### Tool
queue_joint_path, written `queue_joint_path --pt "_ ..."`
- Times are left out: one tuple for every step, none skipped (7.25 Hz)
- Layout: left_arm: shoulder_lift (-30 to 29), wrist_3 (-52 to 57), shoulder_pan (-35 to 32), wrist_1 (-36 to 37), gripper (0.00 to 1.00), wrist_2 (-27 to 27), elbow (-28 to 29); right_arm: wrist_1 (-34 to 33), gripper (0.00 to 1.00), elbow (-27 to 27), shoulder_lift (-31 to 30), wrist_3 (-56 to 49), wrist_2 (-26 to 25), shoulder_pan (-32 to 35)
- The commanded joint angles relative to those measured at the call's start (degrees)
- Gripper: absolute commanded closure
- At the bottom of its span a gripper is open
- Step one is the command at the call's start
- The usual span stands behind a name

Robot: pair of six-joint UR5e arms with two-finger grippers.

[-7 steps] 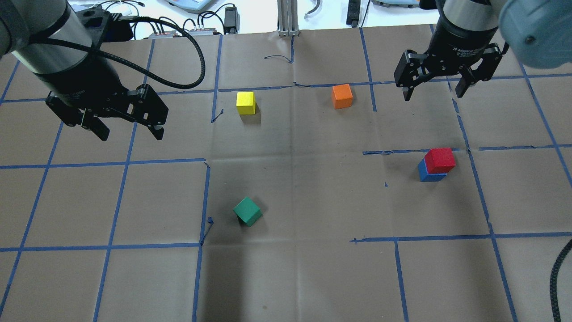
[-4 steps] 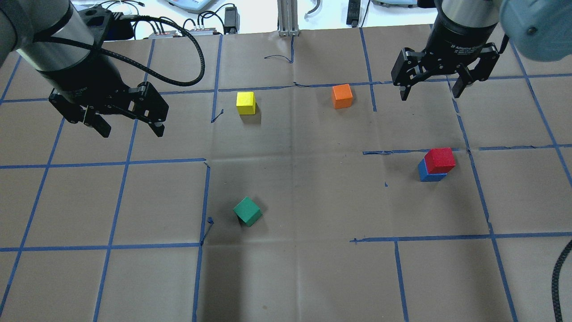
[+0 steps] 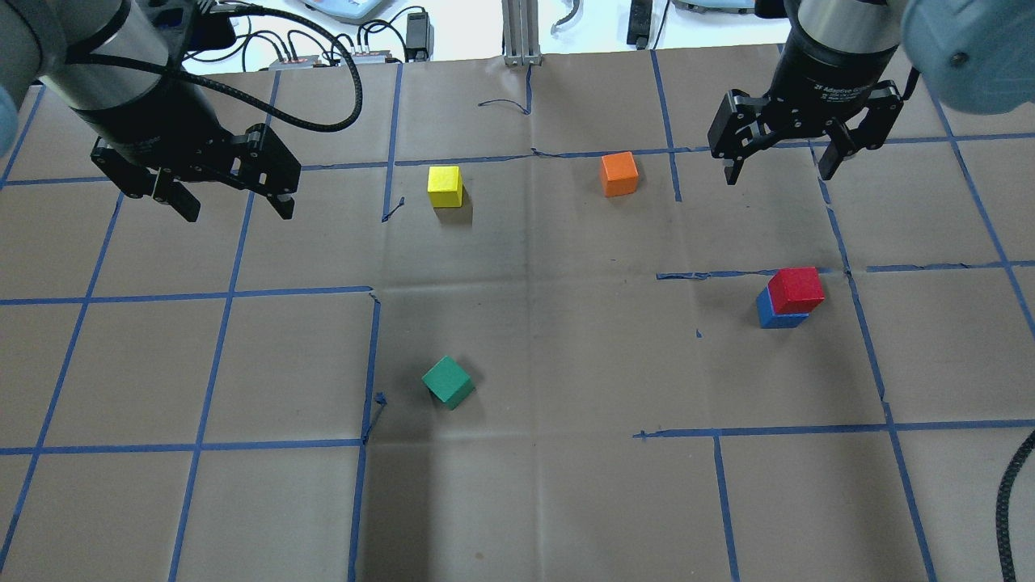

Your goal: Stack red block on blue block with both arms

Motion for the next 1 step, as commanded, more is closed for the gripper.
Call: queue_joint_path --pt "-1.0 0.1 1.5 0.1 0.00 0.0 0.4 -0.1 0.00 0.1 0.0 0.0 0.0 0.0"
